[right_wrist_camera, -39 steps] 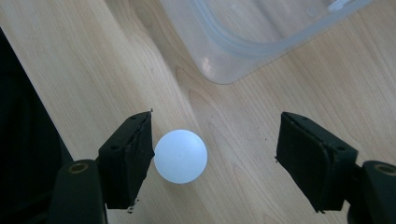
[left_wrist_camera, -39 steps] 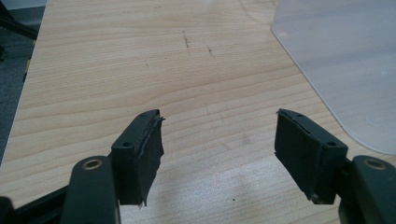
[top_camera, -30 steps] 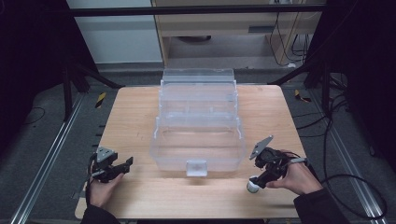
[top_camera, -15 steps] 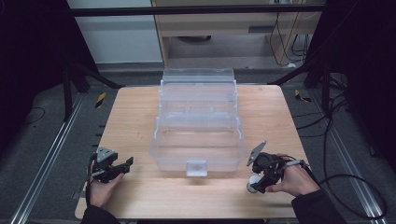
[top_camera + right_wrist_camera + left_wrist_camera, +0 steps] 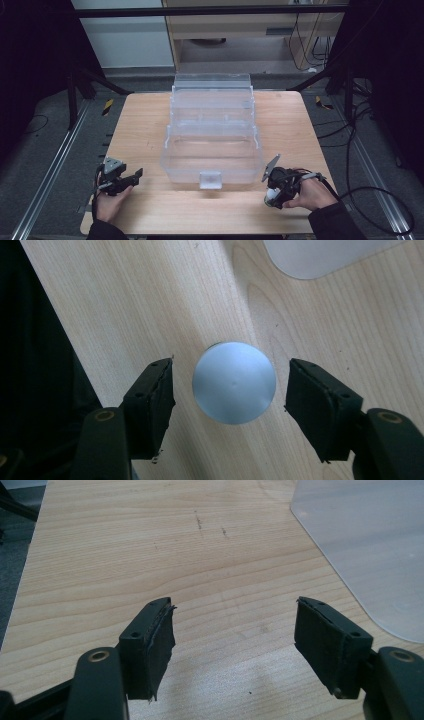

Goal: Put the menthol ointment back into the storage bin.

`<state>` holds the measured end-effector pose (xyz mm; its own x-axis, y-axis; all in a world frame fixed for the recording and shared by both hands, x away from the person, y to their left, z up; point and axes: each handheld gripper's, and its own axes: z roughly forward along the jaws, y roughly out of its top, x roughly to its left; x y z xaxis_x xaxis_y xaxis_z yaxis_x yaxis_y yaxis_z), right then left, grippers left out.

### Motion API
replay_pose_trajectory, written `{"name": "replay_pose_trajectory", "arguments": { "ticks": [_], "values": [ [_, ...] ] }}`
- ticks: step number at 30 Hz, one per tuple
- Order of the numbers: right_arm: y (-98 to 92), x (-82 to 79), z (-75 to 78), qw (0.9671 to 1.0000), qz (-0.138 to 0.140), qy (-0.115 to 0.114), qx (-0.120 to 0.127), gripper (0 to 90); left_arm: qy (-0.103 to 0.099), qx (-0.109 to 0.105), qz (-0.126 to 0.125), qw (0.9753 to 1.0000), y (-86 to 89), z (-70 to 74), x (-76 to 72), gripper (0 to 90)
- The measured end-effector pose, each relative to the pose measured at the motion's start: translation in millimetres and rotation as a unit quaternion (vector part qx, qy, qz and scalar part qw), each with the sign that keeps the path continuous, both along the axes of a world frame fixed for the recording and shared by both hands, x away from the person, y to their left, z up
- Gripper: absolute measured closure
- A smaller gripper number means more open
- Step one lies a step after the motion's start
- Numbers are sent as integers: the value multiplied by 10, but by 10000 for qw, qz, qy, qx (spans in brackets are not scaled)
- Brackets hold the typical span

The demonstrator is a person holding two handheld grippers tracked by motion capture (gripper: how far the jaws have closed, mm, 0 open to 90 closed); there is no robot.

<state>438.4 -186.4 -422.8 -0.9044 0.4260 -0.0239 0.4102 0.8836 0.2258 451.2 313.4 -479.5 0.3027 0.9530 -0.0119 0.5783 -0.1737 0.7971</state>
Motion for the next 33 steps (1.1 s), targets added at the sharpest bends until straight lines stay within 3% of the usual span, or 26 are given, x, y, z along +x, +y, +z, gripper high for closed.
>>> {"name": "replay_pose_trajectory", "arguments": {
  "ticks": [20,33],
  "values": [
    [57,77,-109,9991,76,201,-355,465,3,9,-7,10000,1,0,1,317],
    [83,95,-134,9988,29,306,-383,502,16,14,-2,10000,4,0,3,318]
  ]
}}
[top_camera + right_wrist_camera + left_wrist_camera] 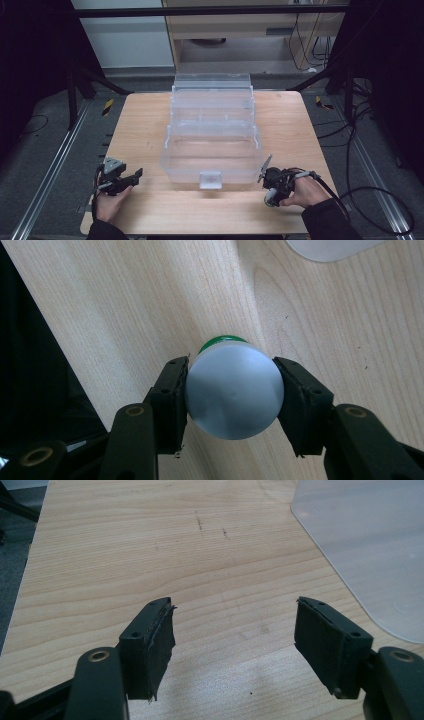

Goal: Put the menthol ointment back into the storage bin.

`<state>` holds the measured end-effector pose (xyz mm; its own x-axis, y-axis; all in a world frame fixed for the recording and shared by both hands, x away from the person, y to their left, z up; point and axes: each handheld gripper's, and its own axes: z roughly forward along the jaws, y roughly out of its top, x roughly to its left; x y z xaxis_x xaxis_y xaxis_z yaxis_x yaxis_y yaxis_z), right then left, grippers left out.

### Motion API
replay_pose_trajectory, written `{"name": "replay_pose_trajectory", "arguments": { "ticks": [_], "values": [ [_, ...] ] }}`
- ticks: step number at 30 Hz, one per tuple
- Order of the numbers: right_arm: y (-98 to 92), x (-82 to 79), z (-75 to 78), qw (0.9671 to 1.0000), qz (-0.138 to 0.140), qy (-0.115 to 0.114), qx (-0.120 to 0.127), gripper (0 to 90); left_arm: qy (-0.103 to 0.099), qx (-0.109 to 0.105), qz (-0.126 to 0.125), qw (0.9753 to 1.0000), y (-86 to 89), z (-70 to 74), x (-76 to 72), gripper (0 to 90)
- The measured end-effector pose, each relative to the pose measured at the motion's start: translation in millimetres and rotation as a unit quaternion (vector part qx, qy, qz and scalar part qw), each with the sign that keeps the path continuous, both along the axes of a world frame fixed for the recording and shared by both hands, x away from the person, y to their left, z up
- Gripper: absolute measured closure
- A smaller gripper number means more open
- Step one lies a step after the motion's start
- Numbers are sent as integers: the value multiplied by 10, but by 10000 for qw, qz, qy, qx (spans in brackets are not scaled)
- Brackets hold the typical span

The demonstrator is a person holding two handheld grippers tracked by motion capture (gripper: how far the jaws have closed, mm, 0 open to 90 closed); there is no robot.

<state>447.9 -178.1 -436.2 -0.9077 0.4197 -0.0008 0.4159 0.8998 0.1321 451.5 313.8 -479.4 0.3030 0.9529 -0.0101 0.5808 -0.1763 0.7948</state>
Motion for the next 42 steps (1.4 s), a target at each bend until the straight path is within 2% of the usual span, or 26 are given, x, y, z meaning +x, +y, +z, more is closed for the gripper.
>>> {"name": "replay_pose_trajectory", "arguments": {
  "ticks": [9,13,19,23,28,42],
  "values": [
    [-40,4,81,9998,-104,-3,189,505,30,17,12,10000,-8,-2,6,316],
    [-81,-19,161,9996,-140,-86,223,505,29,39,-9,10000,-14,-5,10,316],
    [-99,-2,305,9981,-378,-119,478,505,22,22,-7,10000,-13,-1,8,316],
    [-107,2,414,9973,-452,-221,535,505,19,33,-27,10000,-13,-1,7,316],
    [-105,-16,534,9963,-448,-297,669,504,-13,11,-25,10000,-15,7,0,316],
    [-103,21,727,9942,-464,-474,846,505,28,29,-14,10000,-15,-10,7,316]
  ]
}}
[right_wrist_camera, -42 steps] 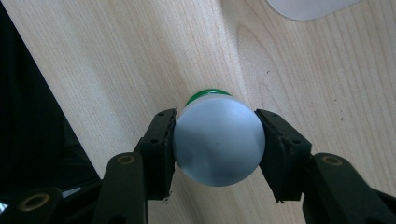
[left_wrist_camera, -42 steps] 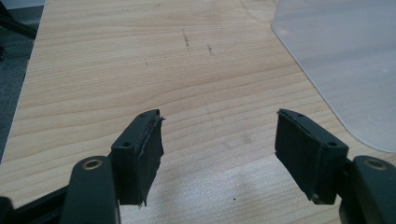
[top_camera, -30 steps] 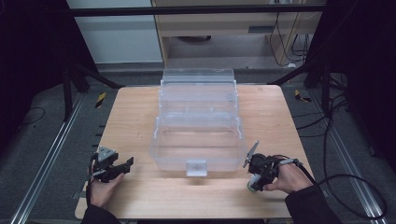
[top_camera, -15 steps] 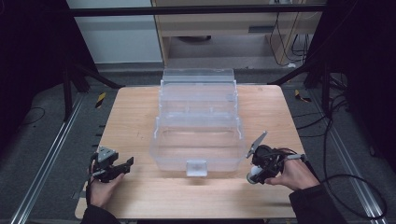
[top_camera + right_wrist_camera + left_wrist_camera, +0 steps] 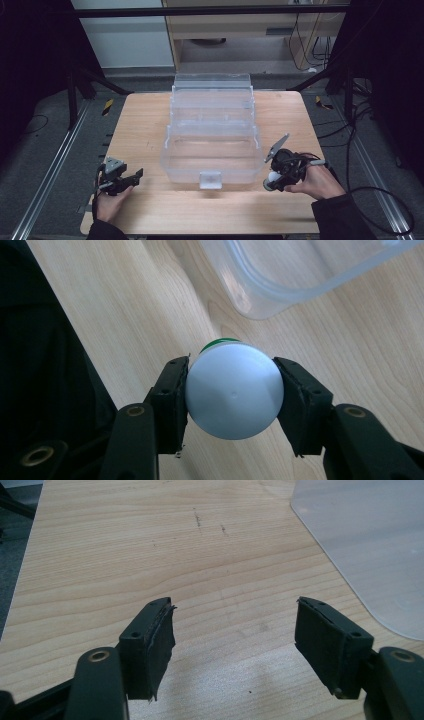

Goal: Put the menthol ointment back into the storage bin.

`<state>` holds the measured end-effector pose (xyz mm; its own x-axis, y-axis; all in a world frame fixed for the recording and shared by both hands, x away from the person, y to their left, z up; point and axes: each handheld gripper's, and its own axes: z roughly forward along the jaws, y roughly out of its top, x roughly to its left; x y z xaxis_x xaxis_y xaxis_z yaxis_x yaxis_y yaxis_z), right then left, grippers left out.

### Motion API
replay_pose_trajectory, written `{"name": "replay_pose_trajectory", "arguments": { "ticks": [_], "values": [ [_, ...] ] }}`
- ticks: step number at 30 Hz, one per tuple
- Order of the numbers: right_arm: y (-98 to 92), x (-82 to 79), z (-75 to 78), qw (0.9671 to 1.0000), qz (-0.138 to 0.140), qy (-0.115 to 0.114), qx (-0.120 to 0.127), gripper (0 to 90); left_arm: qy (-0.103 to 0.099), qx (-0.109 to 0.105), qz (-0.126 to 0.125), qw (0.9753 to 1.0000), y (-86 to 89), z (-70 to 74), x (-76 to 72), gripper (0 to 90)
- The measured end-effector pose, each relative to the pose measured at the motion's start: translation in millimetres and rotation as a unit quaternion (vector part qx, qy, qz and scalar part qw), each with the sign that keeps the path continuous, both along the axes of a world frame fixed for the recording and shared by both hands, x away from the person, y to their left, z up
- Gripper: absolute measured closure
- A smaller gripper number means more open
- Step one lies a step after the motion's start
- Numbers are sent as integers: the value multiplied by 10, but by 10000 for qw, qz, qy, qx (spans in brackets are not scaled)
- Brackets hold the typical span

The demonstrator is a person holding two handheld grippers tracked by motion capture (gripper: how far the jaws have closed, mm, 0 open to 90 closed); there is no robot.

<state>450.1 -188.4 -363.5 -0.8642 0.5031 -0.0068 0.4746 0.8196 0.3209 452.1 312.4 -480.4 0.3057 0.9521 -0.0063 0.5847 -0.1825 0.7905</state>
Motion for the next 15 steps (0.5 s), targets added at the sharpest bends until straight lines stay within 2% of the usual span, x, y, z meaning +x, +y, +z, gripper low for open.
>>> {"name": "replay_pose_trajectory", "arguments": {
  "ticks": [15],
  "values": [
    [50,51,344,9998,71,-92,143,505,24,15,-17,10000,1,-2,3,316]
  ]
}}
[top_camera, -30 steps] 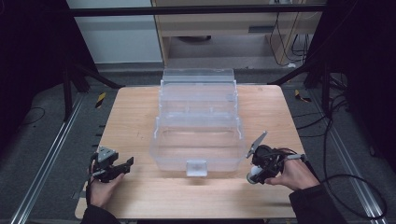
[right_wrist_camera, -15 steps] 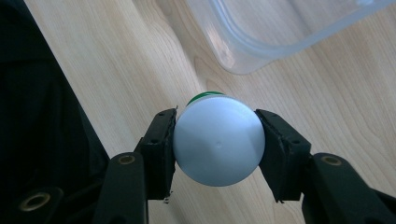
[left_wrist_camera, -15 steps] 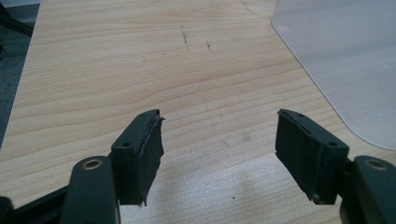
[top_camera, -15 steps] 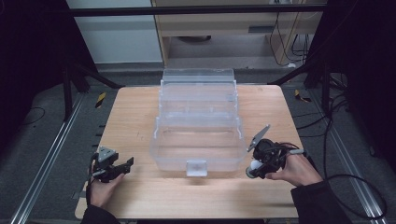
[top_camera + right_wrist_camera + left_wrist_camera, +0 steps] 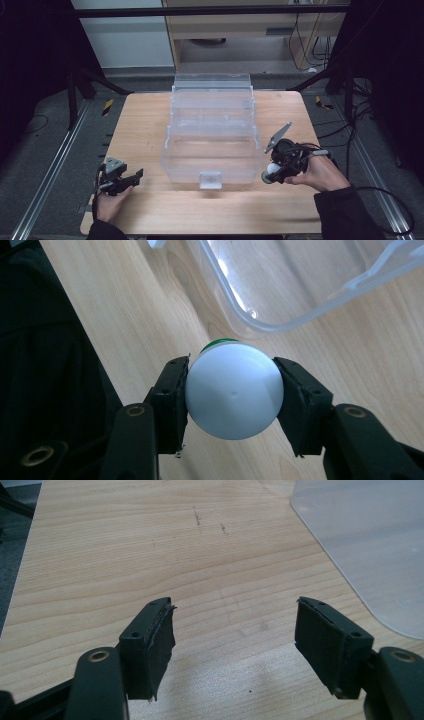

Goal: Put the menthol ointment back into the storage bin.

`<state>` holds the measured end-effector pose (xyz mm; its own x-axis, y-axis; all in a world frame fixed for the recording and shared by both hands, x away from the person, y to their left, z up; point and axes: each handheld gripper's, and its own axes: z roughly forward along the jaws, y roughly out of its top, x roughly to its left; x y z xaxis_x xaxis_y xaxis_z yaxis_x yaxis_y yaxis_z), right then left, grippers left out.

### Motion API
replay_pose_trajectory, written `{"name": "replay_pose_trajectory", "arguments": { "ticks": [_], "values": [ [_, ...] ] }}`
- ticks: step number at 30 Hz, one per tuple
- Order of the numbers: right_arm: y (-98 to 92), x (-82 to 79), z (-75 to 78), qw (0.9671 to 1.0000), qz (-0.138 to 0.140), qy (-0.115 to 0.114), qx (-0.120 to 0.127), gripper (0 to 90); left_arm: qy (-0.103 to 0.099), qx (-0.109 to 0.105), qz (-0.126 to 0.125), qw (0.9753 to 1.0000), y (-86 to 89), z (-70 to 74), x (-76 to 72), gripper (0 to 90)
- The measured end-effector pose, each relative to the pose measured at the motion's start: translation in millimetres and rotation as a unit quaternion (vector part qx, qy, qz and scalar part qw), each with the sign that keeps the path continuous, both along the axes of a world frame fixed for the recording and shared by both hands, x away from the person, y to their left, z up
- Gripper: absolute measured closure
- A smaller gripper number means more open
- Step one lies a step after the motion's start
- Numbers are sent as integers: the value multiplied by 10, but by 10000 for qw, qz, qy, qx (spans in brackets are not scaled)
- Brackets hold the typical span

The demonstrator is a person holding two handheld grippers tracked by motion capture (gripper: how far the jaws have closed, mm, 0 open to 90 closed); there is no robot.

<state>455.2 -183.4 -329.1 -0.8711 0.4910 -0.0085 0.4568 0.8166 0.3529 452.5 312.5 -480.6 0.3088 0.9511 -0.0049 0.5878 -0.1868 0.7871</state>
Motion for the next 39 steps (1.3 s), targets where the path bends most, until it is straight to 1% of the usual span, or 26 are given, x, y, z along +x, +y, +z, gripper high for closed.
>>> {"name": "replay_pose_trajectory", "arguments": {
  "ticks": [2,6,9,10,13,17,19,21,25,27,30,37,39],
  "values": [
    [18,13,37,10000,4,-24,-17,505,1,7,-2,10000,-1,0,0,316],
    [48,50,95,10000,1,-76,52,505,11,11,-7,10000,-1,-2,3,316],
    [75,85,133,9999,31,-93,62,505,11,7,-3,10000,0,-3,3,316],
    [85,90,143,9999,12,-66,76,505,12,5,2,10000,1,-2,3,316],
    [109,139,183,9999,26,-118,87,505,14,7,1,10000,1,-2,2,316],
    [138,207,203,9999,21,-102,86,505,14,2,-2,10000,1,-5,5,316],
    [160,241,206,9999,21,-93,67,505,15,0,-1,10000,4,-5,6,316],
    [175,282,207,9999,25,-92,102,505,14,-4,0,10000,6,-4,6,317],
    [216,352,208,9999,-67,-88,93,505,9,-6,1,10000,7,-3,5,316],
    [233,397,204,9998,-92,-114,167,505,3,-13,7,10000,8,-2,5,317],
    [257,453,189,9997,-80,-132,200,505,-2,-7,9,10000,9,-1,4,317],
    [333,576,80,9998,-87,-145,102,505,-22,-19,26,10000,8,-1,5,317],
    [346,585,65,9998,-81,-132,83,505,-14,-20,23,10000,9,-1,6,317]
  ]
}}
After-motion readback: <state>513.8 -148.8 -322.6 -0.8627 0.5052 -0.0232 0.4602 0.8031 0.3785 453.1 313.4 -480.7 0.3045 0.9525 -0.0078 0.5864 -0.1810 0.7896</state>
